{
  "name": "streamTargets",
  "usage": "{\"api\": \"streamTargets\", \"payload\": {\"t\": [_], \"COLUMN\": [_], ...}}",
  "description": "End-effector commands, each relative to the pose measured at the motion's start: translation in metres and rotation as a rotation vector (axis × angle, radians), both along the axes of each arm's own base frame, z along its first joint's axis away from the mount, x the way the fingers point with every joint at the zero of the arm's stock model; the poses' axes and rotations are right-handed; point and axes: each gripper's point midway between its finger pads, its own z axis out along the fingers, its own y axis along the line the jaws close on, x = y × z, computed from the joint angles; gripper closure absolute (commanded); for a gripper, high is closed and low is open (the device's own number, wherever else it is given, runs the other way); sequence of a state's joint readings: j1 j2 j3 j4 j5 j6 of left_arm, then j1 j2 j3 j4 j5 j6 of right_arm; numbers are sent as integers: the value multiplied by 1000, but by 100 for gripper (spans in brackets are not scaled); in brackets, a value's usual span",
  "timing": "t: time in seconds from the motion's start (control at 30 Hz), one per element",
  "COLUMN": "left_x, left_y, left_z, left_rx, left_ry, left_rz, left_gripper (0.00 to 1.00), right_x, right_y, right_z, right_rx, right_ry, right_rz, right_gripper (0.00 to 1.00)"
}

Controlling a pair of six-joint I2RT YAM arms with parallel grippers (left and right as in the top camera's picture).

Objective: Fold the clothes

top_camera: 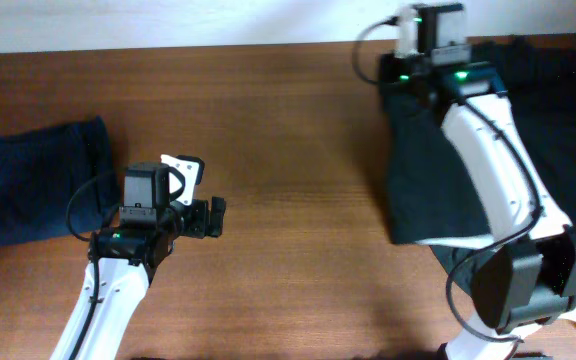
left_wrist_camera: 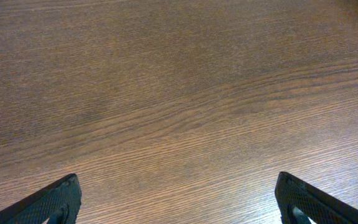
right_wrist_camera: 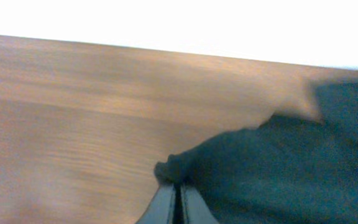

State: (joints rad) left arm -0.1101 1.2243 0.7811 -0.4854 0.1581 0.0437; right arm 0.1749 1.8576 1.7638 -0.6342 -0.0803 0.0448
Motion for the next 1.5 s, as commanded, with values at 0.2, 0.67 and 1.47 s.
{"api": "streamTargets", "payload": {"t": [0.2,0.67,1.47], "left_x": [9,-10,-85], "left_y": [-5,-84,-327], "left_z": [10,26,-113], "left_rx": [-20,-376,-770], "left_ry": [-39,49,588], "left_rz": [-7,-134,-56], "left_gripper": [1,1,24], "right_x": [-19,-158,-203], "right_y": [99,-99,-189], "right_z": [-11,-57,-60], "right_rx": [-47,-196,-35], "right_ry": [-10,685,859], "right_rz": [127,-317,-602], "right_gripper": [1,1,1]}}
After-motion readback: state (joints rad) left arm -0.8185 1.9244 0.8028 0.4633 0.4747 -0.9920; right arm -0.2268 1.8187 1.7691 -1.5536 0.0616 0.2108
